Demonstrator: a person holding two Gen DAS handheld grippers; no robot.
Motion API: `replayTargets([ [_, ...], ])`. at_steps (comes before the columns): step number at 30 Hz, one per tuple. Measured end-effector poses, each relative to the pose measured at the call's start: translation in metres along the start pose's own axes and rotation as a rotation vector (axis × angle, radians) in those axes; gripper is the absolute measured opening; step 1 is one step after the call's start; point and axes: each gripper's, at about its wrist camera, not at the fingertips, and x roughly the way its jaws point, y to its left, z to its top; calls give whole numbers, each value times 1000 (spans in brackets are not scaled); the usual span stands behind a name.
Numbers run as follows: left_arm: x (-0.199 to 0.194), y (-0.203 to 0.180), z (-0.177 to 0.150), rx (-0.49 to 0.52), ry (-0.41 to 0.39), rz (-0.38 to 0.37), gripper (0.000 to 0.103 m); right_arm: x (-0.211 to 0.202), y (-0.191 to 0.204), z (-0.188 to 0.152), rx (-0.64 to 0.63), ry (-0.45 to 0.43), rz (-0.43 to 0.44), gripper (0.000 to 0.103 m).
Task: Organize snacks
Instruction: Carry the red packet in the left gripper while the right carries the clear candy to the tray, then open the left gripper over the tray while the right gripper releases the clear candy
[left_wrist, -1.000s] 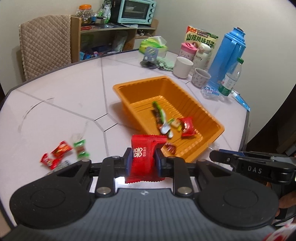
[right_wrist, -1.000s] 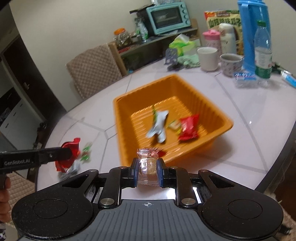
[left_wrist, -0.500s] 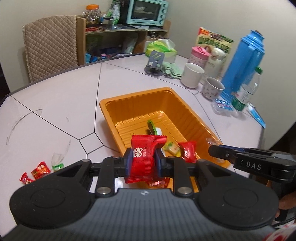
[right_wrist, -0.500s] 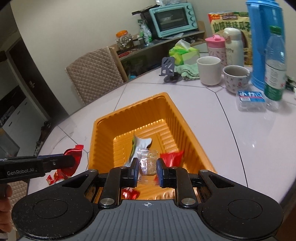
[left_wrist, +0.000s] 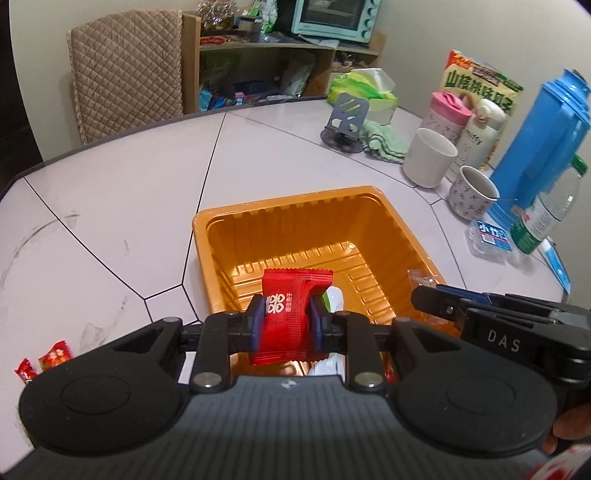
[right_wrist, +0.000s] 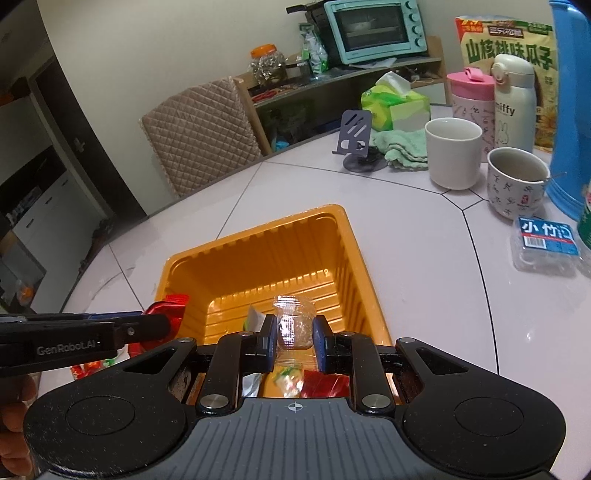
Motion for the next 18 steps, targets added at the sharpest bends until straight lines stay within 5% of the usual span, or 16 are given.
replayTargets([
  [15, 39, -7, 21, 2, 16, 45, 23, 21, -18, 14, 17, 17, 15, 21],
  [18, 41, -6, 22, -1, 23, 41, 31, 23, -18, 15, 16, 18, 16, 21],
])
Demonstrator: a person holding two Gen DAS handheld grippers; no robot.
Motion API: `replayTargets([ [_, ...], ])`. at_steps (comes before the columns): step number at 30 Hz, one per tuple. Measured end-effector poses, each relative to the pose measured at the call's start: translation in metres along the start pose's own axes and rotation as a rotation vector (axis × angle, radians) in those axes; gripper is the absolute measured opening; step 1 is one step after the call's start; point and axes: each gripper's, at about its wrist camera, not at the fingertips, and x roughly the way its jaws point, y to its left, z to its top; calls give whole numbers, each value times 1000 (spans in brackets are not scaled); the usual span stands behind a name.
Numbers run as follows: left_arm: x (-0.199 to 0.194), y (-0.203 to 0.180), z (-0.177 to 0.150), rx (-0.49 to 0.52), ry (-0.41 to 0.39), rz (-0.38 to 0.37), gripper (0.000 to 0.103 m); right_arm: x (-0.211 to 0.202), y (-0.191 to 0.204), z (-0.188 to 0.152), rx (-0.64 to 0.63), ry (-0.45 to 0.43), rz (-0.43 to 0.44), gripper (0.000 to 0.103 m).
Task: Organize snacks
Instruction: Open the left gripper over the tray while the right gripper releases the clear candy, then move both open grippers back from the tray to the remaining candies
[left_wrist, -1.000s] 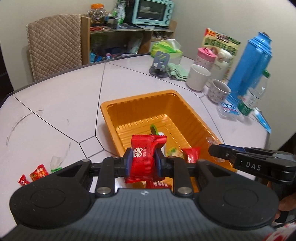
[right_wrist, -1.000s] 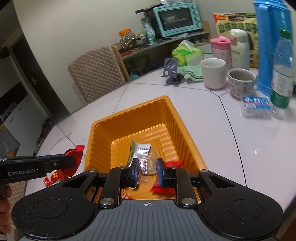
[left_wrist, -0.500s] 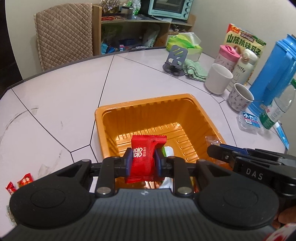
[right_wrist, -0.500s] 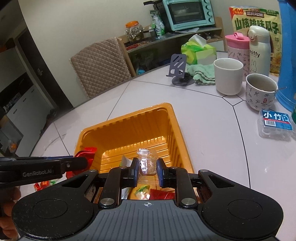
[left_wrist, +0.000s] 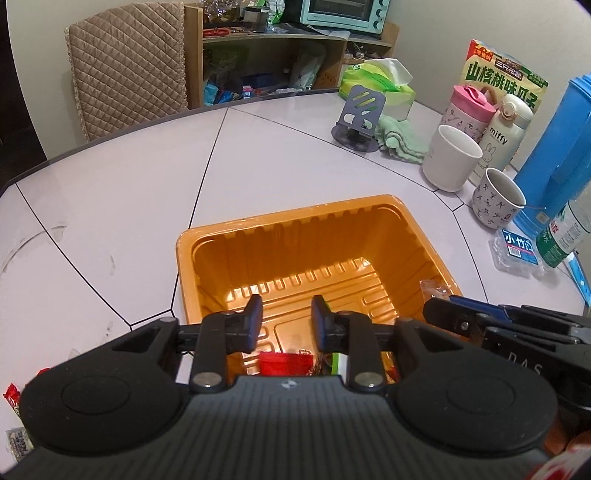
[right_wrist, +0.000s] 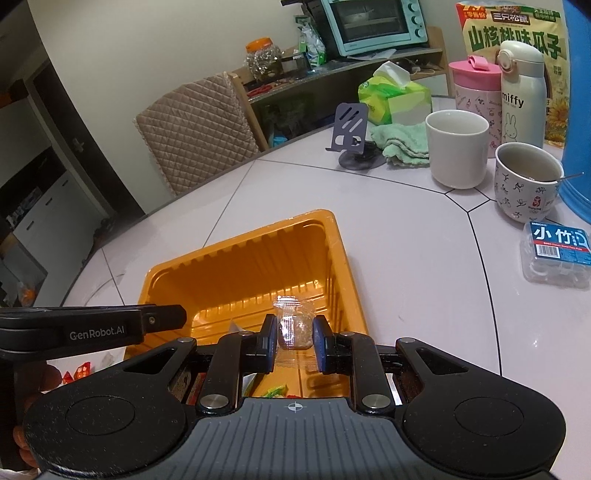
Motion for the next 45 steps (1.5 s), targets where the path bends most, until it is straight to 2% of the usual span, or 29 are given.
replayTargets([
  [11, -6, 11, -2, -9, -1, -3, 34, 6, 5, 1, -11, 9, 1, 21],
  [17, -15, 15, -6, -8, -9, -12, 41, 3, 8, 3, 1, -30, -11, 22],
  [20, -22, 16, -8, -3, -18, -19, 46, -2, 10, 5, 4, -48, -9, 32],
  [22, -27, 16, -10, -2, -22, -31, 48, -8, 12, 5, 7, -66, -18, 45],
  [32, -57, 19, -26, 21, -29, -84, 62, -36, 14, -9, 42, -66, -16, 52],
  [39, -82, 23, -43, 34, -28, -112, 67, -64, 18, -28, 87, -83, -30, 73],
  [45, -103, 27, -58, 51, -34, -114, 72, -88, 28, -46, 110, -85, -37, 78],
])
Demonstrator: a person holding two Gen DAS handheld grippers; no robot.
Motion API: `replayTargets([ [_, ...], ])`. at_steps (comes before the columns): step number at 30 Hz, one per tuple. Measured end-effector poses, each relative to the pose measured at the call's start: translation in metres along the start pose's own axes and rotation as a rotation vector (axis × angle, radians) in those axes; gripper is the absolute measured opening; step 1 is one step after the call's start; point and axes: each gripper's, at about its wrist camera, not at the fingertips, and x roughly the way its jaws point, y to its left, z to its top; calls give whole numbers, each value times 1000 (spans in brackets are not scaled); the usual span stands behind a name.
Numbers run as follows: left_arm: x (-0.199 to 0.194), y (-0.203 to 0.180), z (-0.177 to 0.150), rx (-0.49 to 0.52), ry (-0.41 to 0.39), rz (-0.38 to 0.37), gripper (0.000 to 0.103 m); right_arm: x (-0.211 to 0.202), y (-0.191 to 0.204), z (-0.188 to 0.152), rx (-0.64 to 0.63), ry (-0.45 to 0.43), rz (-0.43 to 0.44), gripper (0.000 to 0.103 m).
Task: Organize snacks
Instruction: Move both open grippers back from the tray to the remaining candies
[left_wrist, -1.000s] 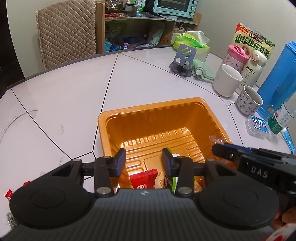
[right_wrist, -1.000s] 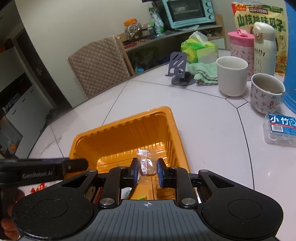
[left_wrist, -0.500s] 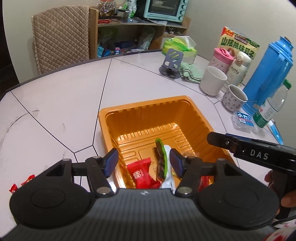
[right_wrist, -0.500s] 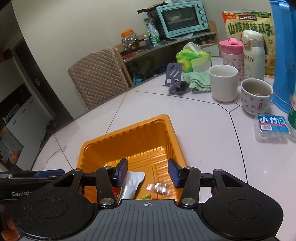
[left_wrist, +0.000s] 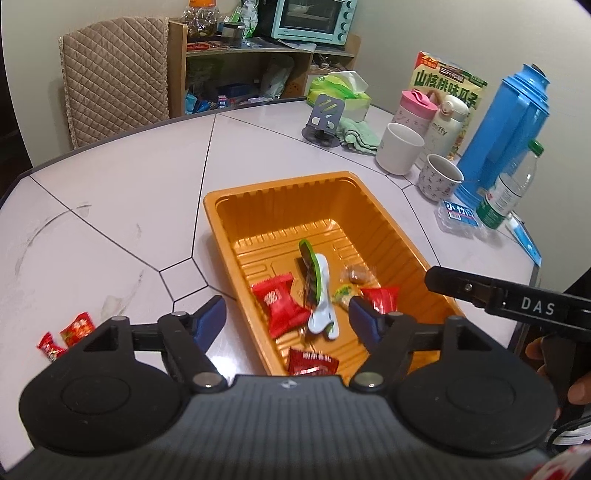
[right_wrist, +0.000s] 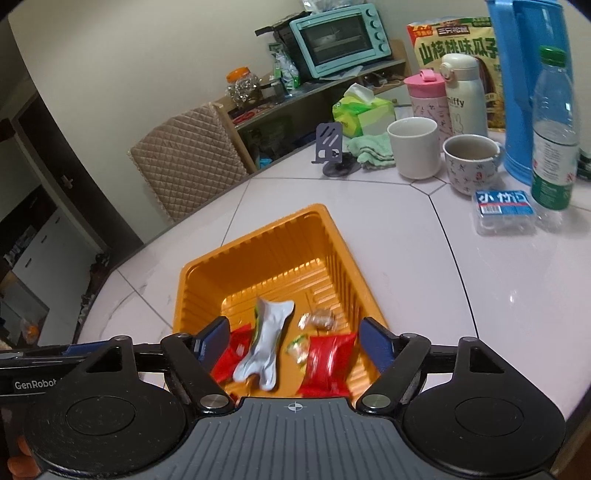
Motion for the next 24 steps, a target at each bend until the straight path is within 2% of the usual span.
replayTargets([
  [11, -37, 12, -31, 26, 10, -31, 72, -37, 26, -35, 23, 9, -27, 86],
  [24, -77, 67, -64, 17, 17, -47, 73, -51, 72, -77, 30, 41, -56, 86],
])
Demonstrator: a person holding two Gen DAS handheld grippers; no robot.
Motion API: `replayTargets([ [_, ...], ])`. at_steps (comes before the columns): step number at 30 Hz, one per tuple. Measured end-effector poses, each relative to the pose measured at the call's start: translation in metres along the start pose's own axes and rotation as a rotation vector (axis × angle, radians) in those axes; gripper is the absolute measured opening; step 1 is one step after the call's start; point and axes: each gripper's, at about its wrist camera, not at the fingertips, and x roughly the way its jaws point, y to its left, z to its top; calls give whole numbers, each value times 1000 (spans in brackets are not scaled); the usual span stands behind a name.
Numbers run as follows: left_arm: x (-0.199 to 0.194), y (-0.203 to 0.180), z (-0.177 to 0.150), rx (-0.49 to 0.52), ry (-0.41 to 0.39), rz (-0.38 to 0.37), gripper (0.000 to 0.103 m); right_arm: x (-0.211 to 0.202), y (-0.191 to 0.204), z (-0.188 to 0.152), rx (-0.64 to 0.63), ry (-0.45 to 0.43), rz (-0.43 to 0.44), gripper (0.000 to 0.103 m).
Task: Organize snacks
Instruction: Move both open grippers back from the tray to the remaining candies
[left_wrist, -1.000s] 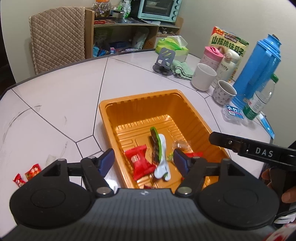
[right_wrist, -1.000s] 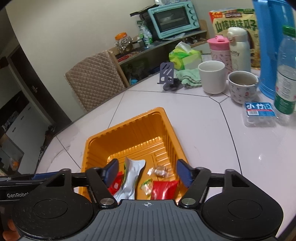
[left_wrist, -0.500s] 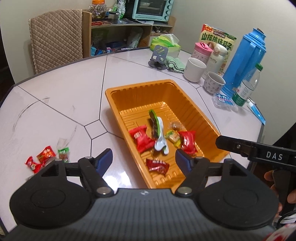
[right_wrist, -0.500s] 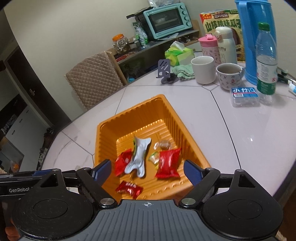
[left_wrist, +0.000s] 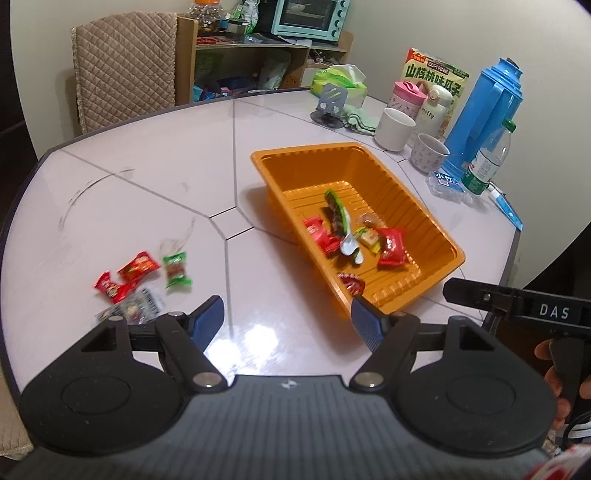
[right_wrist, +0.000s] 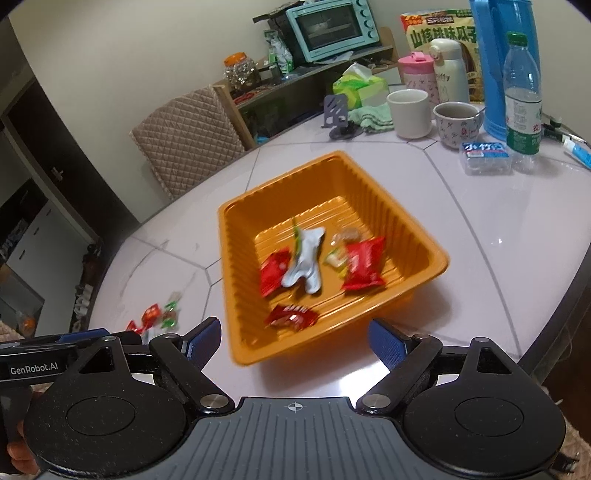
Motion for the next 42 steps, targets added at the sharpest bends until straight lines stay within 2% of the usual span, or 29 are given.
replayTargets([
  [15, -36, 72, -31, 2, -7, -16, 73, 20, 84, -47, -32, 69, 11, 86],
  [23, -45, 104, -41, 31, -24, 14, 73, 41, 120, -69, -45, 96, 14, 86],
  [42, -24, 146, -39, 102, -18, 41, 73, 89, 154, -75, -59, 126, -13, 86],
])
